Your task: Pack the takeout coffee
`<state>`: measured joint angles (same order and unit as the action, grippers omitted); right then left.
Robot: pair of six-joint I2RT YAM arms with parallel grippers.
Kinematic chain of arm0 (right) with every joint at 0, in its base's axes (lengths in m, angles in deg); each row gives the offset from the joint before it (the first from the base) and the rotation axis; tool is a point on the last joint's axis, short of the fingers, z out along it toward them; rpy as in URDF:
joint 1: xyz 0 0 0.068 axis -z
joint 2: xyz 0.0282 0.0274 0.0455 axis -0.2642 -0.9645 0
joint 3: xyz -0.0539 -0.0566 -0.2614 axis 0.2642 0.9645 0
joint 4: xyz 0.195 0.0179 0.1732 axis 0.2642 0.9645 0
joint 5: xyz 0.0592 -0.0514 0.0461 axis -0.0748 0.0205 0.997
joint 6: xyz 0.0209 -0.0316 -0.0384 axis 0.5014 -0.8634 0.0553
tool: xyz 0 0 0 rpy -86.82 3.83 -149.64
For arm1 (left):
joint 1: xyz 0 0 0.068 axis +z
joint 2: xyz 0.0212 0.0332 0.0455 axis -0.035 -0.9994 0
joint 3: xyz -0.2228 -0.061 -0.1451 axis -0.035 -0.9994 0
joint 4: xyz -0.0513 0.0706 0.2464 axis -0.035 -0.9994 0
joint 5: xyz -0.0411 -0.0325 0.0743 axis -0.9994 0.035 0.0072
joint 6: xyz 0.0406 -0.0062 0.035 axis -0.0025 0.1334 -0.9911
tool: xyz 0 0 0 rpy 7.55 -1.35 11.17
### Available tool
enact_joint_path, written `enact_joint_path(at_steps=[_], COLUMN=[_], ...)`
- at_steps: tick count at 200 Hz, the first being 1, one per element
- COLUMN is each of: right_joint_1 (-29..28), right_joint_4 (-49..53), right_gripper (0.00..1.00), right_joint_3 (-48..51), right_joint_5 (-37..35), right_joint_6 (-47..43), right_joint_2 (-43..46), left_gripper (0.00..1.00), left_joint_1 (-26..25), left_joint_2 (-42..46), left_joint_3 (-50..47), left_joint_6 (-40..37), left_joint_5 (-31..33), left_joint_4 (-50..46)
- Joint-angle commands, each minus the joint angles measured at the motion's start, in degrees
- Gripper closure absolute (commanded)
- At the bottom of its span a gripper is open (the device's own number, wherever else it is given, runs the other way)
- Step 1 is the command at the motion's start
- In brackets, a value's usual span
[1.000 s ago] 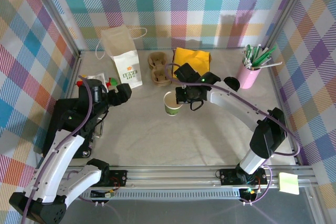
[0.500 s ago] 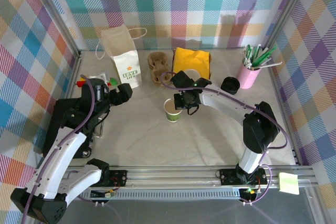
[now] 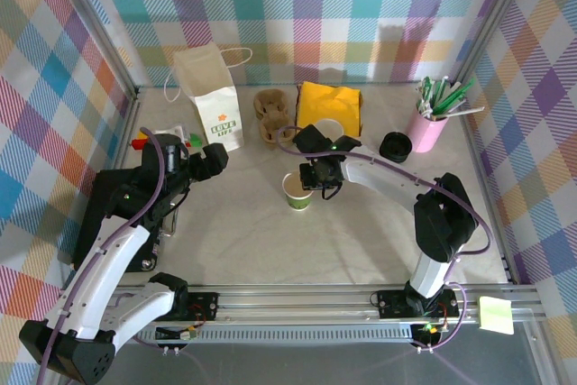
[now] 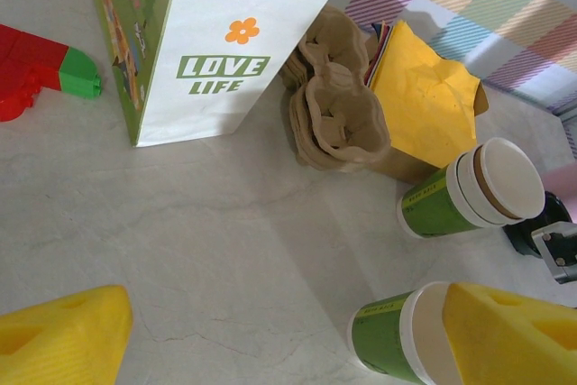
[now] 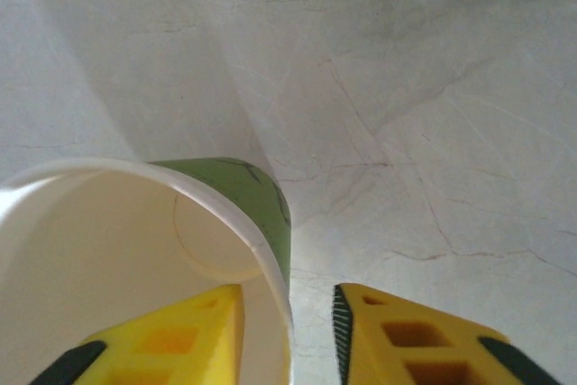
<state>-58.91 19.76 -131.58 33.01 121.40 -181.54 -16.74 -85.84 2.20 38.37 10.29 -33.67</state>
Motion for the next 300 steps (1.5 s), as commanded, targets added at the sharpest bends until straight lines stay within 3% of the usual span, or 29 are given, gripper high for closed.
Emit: enact_joint_path(at_steps=[1, 34, 80, 123, 188, 206, 300], right_joint_1=[-0.31, 2.01, 16.21, 25.08, 30.80, 32.56, 37.16], right_joint_4=[4.88, 9.16, 10.10, 5.76, 2.45, 0.67, -0.16], right_gripper=[0.62, 0.58, 0.58, 0.58, 0.57, 0.56, 0.56], right_joint_3=[-4.07, -9.01, -16.60, -17.63, -18.35, -18.05, -19.88], right_joint_5=[-2.18, -7.21, -9.29, -9.32, -9.32, -5.89, -3.43], right_joint_6=[-1.37, -5.61, -9.46, -9.13, -7.42, -8.49, -9.89], right_joint_2=[3.69, 8.34, 8.04, 2.08, -7.46, -9.43, -18.22], left_gripper=[0.11, 0.11, 0.11, 0.11, 0.11, 0.11, 0.11], left_joint_1=[-0.59, -0.59, -0.59, -0.59, -0.59, -0.57, -0.59], left_joint_2=[-0.05, 0.46, -0.19, 0.97, 1.35, 1.68, 2.19], left_joint_3=[0.32, 0.59, 0.72, 0.18, 0.46, 0.28, 0.31], left_joint_6=[0.42, -0.16, 0.36, -0.65, -1.31, -1.35, -1.04], left_joint_5=[-0.13, -0.30, -0.51, -3.50, -3.67, -4.04, -3.51], left_joint_4=[0.98, 0.93, 0.99, 2.46, 1.77, 1.90, 1.86])
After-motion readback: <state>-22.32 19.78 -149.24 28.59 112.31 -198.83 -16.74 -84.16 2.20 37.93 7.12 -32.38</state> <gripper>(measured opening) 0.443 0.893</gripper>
